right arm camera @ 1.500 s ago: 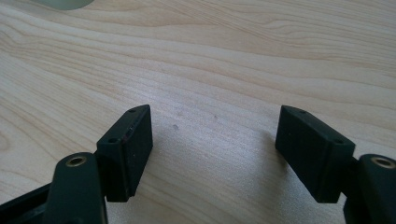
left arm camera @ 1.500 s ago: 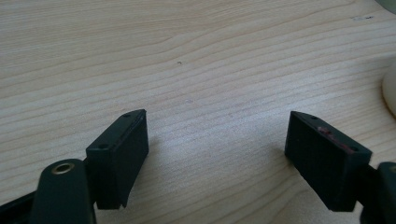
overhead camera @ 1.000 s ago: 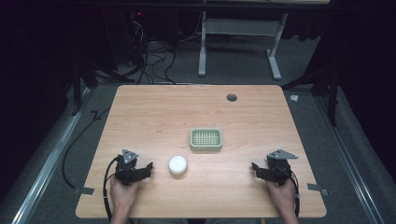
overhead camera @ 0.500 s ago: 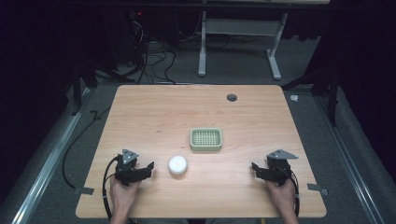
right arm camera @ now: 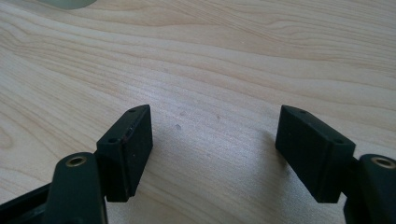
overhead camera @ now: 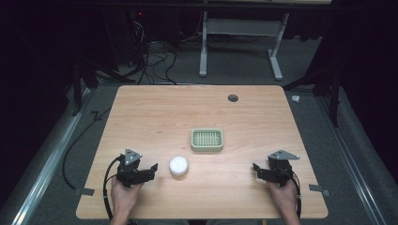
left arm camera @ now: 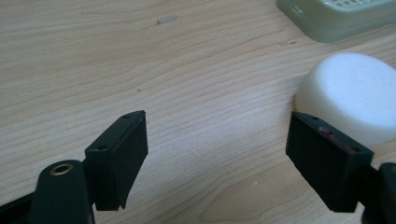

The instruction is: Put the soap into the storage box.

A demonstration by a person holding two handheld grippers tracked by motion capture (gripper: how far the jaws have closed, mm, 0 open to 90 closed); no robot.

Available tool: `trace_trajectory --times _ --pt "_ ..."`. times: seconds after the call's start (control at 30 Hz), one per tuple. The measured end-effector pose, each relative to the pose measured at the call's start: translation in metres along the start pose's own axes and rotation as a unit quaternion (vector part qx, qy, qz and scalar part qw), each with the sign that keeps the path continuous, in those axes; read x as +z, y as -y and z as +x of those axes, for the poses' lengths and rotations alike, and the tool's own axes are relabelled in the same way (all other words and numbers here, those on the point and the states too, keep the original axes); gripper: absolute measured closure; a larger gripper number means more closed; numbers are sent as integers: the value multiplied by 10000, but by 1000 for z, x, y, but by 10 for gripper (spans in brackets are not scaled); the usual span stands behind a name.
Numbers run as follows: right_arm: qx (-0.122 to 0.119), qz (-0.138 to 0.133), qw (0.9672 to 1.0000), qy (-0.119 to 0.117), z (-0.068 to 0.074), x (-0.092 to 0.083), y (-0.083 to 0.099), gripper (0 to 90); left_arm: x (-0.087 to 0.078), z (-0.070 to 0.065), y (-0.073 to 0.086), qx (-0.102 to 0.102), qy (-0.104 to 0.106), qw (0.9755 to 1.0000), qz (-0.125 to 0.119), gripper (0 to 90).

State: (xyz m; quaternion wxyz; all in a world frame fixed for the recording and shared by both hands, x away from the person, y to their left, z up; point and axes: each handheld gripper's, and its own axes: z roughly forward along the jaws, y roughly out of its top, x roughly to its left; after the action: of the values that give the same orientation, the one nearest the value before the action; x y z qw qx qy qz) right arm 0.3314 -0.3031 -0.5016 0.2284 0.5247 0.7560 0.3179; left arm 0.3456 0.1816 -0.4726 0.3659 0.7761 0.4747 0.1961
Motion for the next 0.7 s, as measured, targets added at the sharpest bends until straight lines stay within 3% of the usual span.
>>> trace_trajectory --times 0.1,0.37,0.5,0.7 --pt "2 2 10000 0 0 0 0 281 0 -3 -2 40 -31 10000 36 215" --pt "-1 1 10000 -2 0 0 0 281 -3 -13 -8 66 166 9998 -71 214" --pt "-1 1 10000 -1 0 0 0 281 -2 -29 -14 237 392 9989 -106 204" --pt "39 5 10000 31 -1 0 0 281 3 -44 -17 362 567 9977 -50 195"
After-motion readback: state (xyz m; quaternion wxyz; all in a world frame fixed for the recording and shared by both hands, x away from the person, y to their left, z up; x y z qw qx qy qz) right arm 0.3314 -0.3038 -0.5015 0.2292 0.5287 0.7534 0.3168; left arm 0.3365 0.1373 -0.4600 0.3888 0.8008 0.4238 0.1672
